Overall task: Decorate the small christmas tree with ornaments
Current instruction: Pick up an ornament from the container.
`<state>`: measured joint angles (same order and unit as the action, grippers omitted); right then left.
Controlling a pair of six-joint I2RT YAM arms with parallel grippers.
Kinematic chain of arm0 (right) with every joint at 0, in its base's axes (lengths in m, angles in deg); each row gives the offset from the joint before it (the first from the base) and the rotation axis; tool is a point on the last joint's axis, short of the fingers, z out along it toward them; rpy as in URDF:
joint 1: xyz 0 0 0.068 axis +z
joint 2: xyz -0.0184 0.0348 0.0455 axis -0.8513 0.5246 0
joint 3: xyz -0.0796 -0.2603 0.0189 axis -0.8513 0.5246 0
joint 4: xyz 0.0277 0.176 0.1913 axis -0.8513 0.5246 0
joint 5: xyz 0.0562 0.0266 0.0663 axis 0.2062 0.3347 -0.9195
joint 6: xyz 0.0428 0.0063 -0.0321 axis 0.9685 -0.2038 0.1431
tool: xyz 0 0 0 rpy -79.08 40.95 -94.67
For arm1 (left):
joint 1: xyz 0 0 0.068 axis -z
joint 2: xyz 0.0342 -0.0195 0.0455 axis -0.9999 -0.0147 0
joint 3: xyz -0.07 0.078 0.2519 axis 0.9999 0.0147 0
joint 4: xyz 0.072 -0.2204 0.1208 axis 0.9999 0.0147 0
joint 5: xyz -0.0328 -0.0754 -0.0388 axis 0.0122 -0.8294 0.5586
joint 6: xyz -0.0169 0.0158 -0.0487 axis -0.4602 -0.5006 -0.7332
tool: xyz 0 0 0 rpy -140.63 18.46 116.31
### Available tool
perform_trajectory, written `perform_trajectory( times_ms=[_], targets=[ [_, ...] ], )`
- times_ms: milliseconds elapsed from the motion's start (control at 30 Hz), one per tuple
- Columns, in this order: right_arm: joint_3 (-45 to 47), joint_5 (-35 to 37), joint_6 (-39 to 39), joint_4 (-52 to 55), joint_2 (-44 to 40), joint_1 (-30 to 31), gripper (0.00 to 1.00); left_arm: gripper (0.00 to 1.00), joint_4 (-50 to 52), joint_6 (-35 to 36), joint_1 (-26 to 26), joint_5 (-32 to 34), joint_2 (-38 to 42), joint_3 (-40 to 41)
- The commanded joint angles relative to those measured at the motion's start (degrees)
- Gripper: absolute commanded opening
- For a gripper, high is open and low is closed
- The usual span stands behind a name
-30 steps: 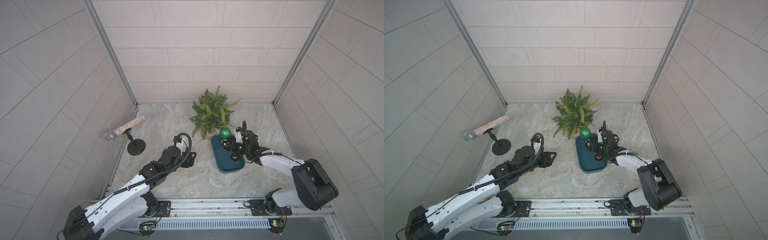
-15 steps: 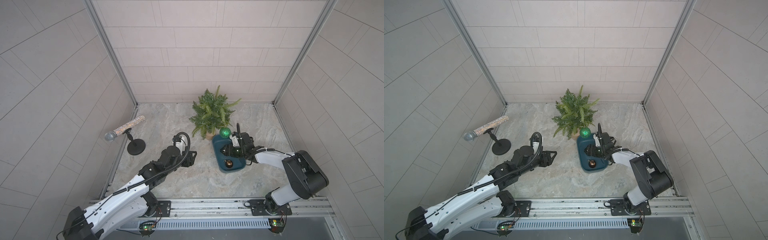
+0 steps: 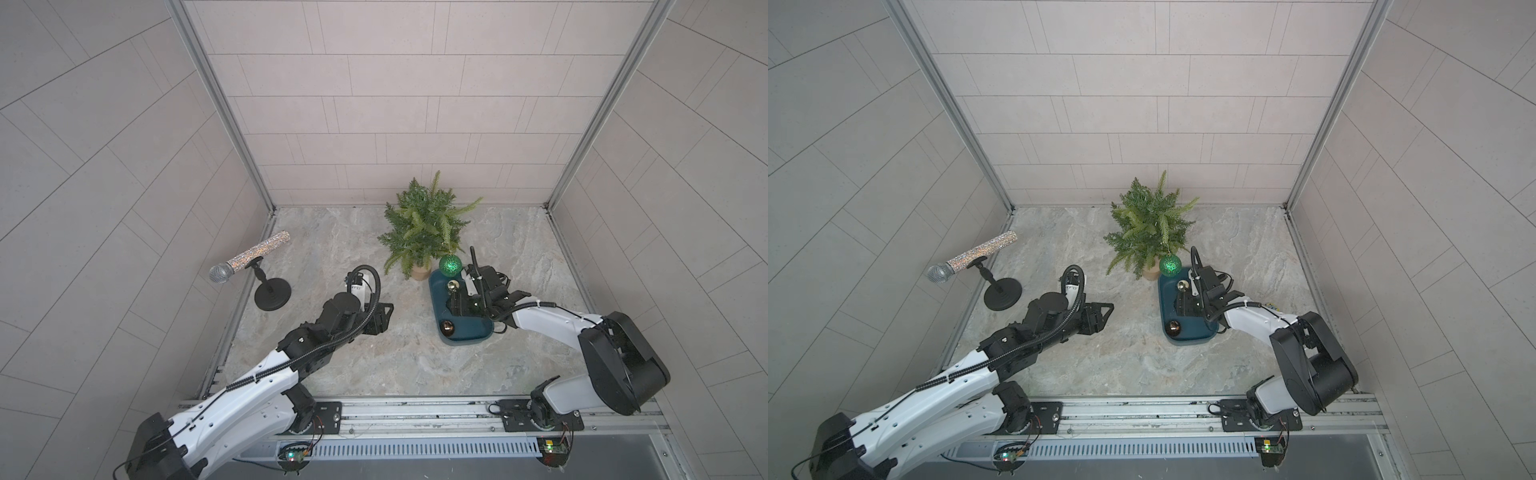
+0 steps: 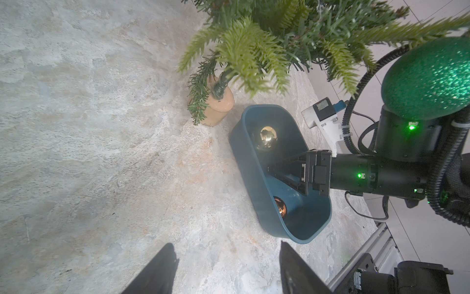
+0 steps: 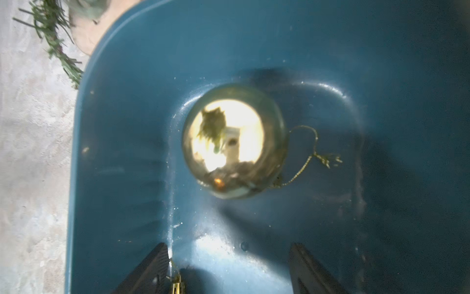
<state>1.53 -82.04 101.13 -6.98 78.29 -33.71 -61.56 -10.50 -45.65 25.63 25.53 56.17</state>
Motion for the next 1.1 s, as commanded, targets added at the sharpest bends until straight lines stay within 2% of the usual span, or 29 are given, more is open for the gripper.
perform_trajectory(
  times_ms=[0, 167, 500, 1067],
  targets=[
    [-1.31, 4.69, -1.76, 2.03, -1.87, 0.57, 0.78, 0.68, -0.77, -0.34, -0.02, 0.14, 0.46, 0.77],
    [-2.76, 7.34, -3.97, 2.46, -2.55, 0.65, 0.77, 0.68, -0.38, -0.42, -0.06, 0.44, 0.77, 0.86],
    [-6.6, 11.93, -5.54, 1.05, 2.16, 0.66, 0.77, 0.68, -0.9, -0.83, -0.01, 0.39, 0.31, 1.12],
    [-12.59, 14.14, -7.35, 0.79, 10.73, 2.87, 0.76, 0.68, -0.96, -0.66, -0.1, 0.4, -0.49, 1.03]
  ],
)
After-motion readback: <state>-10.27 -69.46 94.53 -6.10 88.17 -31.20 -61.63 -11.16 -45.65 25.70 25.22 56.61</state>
